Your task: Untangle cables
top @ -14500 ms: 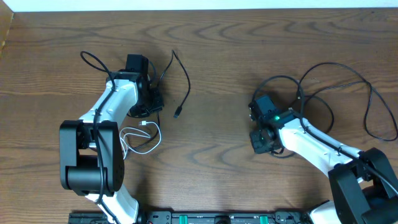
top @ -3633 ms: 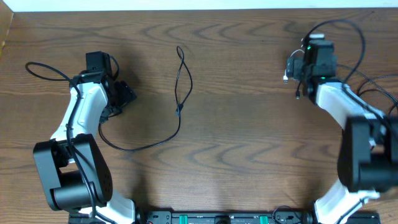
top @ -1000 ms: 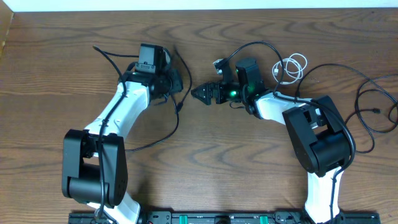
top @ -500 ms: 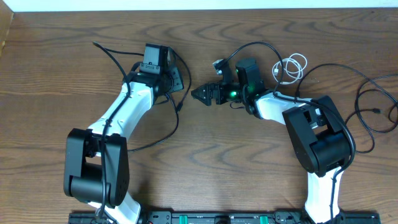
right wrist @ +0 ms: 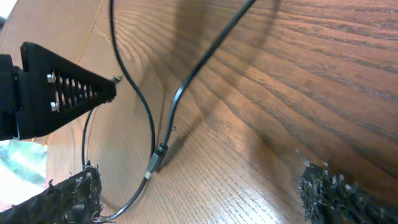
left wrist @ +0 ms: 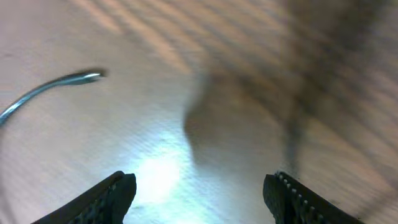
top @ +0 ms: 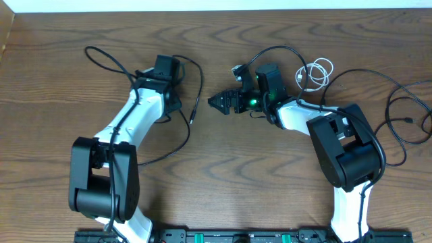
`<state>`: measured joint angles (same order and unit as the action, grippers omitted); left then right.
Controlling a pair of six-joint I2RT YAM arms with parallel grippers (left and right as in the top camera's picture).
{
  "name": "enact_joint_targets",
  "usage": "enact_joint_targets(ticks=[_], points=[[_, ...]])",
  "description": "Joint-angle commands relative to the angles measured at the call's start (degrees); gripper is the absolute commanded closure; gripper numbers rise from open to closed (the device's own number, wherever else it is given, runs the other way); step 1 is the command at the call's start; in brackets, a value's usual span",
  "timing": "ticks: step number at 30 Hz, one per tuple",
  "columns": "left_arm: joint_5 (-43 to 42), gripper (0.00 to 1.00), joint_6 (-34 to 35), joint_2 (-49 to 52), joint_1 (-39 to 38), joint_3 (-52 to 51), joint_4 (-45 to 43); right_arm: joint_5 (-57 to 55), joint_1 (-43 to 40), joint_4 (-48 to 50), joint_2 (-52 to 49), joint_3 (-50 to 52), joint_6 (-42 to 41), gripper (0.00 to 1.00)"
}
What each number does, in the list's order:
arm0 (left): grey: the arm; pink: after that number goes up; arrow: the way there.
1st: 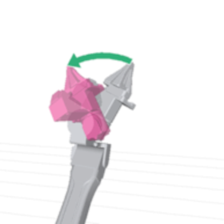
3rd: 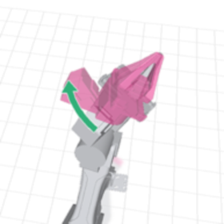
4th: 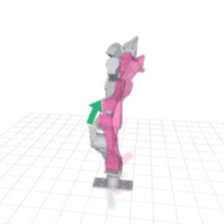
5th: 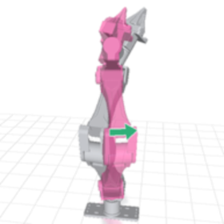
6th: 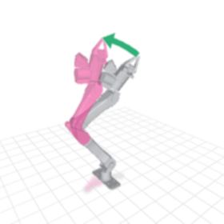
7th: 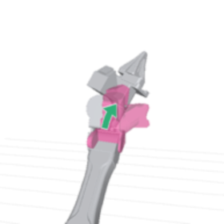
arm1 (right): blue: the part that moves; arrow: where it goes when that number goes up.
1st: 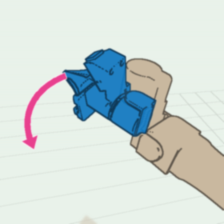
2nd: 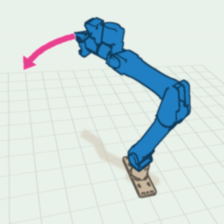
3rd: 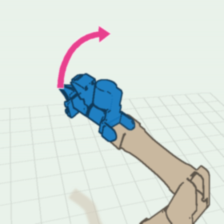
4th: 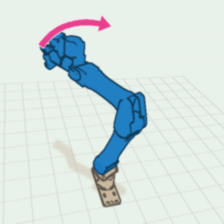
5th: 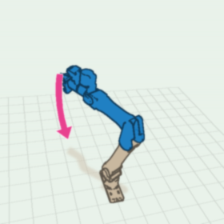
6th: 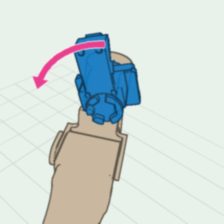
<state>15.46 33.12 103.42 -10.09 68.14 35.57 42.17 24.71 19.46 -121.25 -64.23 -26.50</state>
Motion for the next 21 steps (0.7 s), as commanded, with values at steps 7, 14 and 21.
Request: enact_joint_targets(ticks=[7,14,21], points=[[3.02,0.23,2.58,0.74,8.57,-0.13,8.07,-0.04,0.20,0.04,-0.72,0.31,1.55,0.01],[0.46,0.22,1.84,0.74,15.34,-0.13,13.49,0.63,2.03,0.76,-0.72,0.31,6.73,0.01],[-7.30,0.22,0.33,0.76,21.07,-2.12,12.04,1.09,3.54,0.94,-0.72,0.31,10.75,0.01]])
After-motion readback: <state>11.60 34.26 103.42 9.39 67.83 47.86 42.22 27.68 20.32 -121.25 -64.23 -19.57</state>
